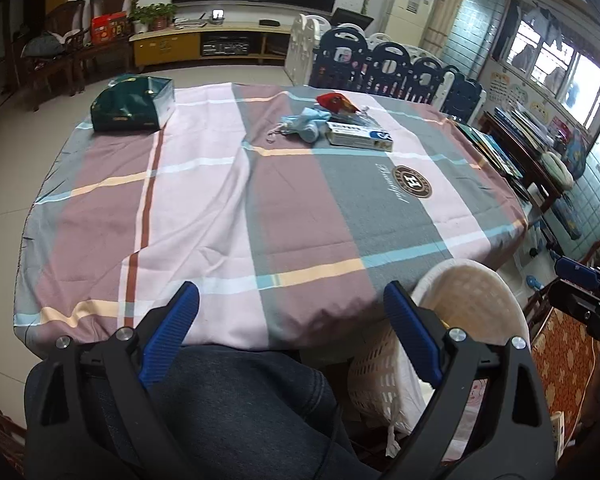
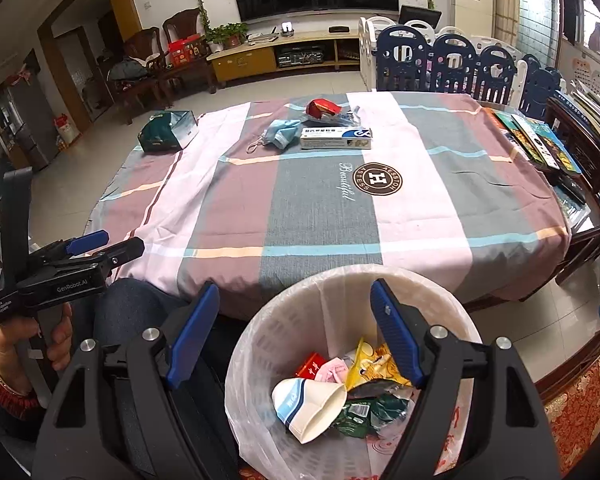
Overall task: Collect trash
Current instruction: 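Move both tools back to the table toward the face mask and red wrapper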
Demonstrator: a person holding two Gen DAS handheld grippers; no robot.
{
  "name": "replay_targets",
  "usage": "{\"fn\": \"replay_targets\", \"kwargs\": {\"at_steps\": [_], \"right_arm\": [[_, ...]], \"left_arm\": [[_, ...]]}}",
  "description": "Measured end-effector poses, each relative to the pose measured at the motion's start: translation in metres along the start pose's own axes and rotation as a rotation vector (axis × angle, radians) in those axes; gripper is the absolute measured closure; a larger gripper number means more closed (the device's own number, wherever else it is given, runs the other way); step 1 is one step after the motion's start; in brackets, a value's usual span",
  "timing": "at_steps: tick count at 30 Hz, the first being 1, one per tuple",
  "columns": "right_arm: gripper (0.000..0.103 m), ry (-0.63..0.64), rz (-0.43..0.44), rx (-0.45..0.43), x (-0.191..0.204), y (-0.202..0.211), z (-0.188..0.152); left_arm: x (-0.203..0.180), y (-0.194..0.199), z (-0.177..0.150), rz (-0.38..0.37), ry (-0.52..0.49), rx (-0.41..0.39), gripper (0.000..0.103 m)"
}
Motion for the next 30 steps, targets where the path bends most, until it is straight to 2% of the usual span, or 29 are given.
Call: {"fn": "replay_targets", "kwargs": {"at_steps": [5, 11, 13, 17, 19, 20, 22, 25, 27, 30], "right_arm": [[0.026, -0.003, 0.014, 0.002, -0.001, -0.019, 0.009], [0.026, -0.044, -0.010, 0.016, -0.027, -0.059, 0.034], [0.026, -0.058, 0.007, 0.008, -0.031, -0.066, 0.045], [0.026, -0.042, 0.006, 0.008, -0.035, -0.077, 0.052], [0.027, -0.039, -0.008, 0.022, -0.041, -0.086, 0.052], [0.026, -0.044, -0.010, 0.028, -0.045, -0.090, 0.051], [0.026, -0.061, -0.010, 0.038, -0.054, -0.098, 0.052], [0.027, -0.082, -0.028, 0.049, -0.068, -0.110, 0.056], [0.026, -0.087, -0.038, 0.051, -0.075, -0.116, 0.061], [0.026, -0.086, -0.049, 0.060, -0.084, -0.131, 0.069]], "left_arm": [[0.022, -0.005, 0.004, 0.040, 0.033, -0.010, 0.010], [0.060, -0.018, 0.027, 0.086, 0.107, -0.012, 0.010], [0.068, -0.025, 0.044, 0.099, 0.131, -0.020, 0.010], [0.060, -0.045, 0.090, 0.055, 0.131, -0.059, 0.012], [0.044, -0.062, 0.118, 0.010, 0.106, -0.074, 0.028], [0.036, -0.072, 0.129, -0.007, 0.085, -0.074, 0.039], [0.017, -0.100, 0.154, -0.027, 0.036, -0.071, 0.042], [-0.010, -0.143, 0.181, -0.062, -0.003, -0.059, 0.040], [-0.024, -0.175, 0.191, -0.067, -0.028, -0.039, 0.018], [-0.033, -0.225, 0.198, 0.006, -0.058, -0.020, 0.015]]}}
Point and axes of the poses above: each gripper's, at about its wrist camera, not at the fingertips, and y roughly against the way its jaws point, x to its left, z to its top, the point moved 9 cm from there along -y, roughly the way its jaws point, and after that the axes turned 5 degrees about y, right-handed, at the moved point
